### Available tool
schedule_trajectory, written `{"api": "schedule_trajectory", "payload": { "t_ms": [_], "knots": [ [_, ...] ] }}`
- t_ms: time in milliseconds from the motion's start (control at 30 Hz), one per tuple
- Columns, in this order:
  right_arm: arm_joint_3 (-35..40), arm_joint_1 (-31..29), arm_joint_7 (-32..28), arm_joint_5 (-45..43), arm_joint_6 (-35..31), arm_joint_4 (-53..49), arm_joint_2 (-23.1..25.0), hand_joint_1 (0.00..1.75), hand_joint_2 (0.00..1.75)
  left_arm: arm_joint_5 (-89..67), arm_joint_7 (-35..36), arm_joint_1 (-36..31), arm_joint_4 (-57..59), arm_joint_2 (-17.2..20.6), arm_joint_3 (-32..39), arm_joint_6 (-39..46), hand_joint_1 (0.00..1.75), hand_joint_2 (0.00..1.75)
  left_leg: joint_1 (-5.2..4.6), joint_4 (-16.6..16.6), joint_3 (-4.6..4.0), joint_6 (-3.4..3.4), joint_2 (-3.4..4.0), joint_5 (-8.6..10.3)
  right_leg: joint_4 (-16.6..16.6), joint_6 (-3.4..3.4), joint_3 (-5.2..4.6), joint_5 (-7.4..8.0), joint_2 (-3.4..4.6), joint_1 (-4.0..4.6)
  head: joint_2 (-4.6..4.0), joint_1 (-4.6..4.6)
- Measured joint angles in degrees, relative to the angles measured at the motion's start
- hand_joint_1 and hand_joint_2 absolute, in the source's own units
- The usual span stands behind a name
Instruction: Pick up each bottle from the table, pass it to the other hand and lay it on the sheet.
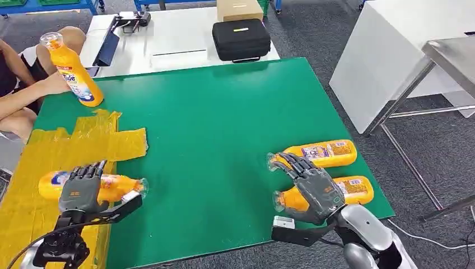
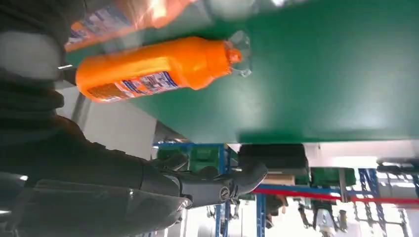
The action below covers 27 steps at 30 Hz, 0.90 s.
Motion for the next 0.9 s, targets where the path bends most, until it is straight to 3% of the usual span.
{"api": "schedule_trajectory", "payload": {
  "t_ms": [200, 600, 900],
  "knots": [
    [-1.55, 0.56, 1.77, 1.48, 1.66, 0.11, -0.39, 0.0, 1.75, 3.71, -1.92, 0.26, 0.55, -2.27, 2.16, 1.68, 0.0, 1.75, 0.0, 0.0, 0.01, 0.0, 0.01, 0.0, 0.0, 0.0, -0.01, 0.0, 0.0, 0.0, 0.0, -0.02],
    [-10.45, 6.21, 2.14, 0.09, 3.34, -0.57, -2.54, 0.0, 1.75, 30.65, -11.1, 2.81, -5.19, -7.21, 5.07, 3.61, 0.0, 1.75, -0.04, 0.0, 0.0, 0.03, 0.0, -0.03, -0.02, 0.0, 0.01, 0.0, 0.0, -0.02, 0.0, -0.02],
    [-16.24, 9.96, 2.18, -3.96, 9.12, -0.06, -5.2, 0.0, 1.75, 35.39, -12.46, 3.81, -9.03, -8.11, 5.05, 4.37, 0.0, 1.75, -0.03, 0.0, 0.03, 0.02, 0.0, -0.03, -0.02, 0.01, 0.01, 0.0, 0.01, -0.01, 0.0, -0.02]
  ]
}}
